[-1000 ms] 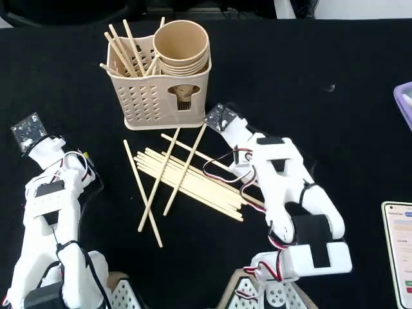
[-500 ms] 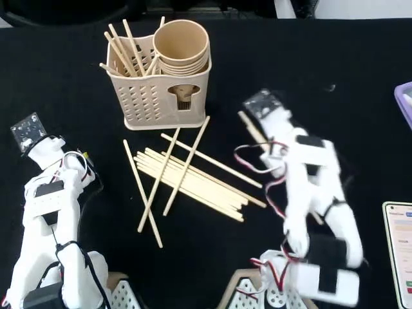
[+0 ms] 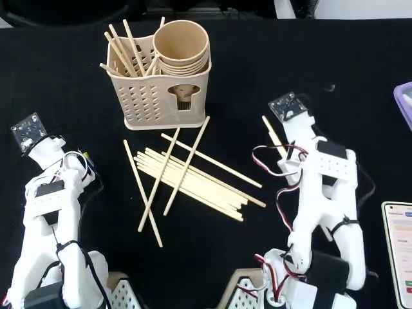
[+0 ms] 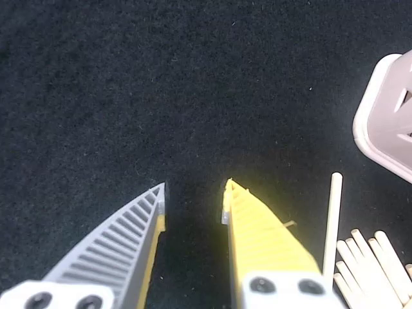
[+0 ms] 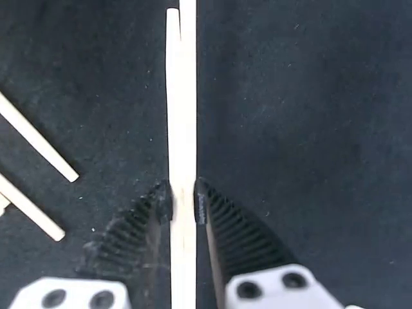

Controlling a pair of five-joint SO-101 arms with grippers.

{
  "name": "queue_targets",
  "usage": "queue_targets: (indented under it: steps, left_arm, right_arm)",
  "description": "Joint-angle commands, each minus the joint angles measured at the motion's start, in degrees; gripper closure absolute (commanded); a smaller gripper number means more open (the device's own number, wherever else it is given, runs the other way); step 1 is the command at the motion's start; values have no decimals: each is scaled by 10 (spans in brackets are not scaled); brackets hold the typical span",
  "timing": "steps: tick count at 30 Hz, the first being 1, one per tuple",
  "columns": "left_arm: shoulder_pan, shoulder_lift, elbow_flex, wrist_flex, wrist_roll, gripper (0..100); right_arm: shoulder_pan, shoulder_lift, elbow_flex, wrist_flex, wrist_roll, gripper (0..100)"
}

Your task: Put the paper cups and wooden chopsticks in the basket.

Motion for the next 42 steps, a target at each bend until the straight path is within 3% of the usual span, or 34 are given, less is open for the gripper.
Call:
queue_targets:
  steps: [1,8,17,23,32,34,37,42]
  left_arm:
    - [2,-15,-3,-11,3,845]
    - [2,-15,-3,-11,3,845]
    - [2,-15,-3,-11,3,845]
    - [2,-17,-3,-11,3,845]
    - [5,-18,-5,-11,3,845]
    - [5,-18,-5,-11,3,845]
    - [3,-18,-6,-11,3,845]
    - [3,-18,-7,-11,4,845]
  right_arm:
    - [16,19,-2,-11,-10,966]
    - [12,91,-36,-13,-9,765]
    - [-83,190,-187,-11,-47,783]
    - [-61,330,-321,0,-46,783]
    - [-56,480,-485,127,-44,785]
    - [-56,490,-502,140,-43,829]
    - [-55,491,-506,147,-44,997]
    - [-50,453,-505,210,-6,988]
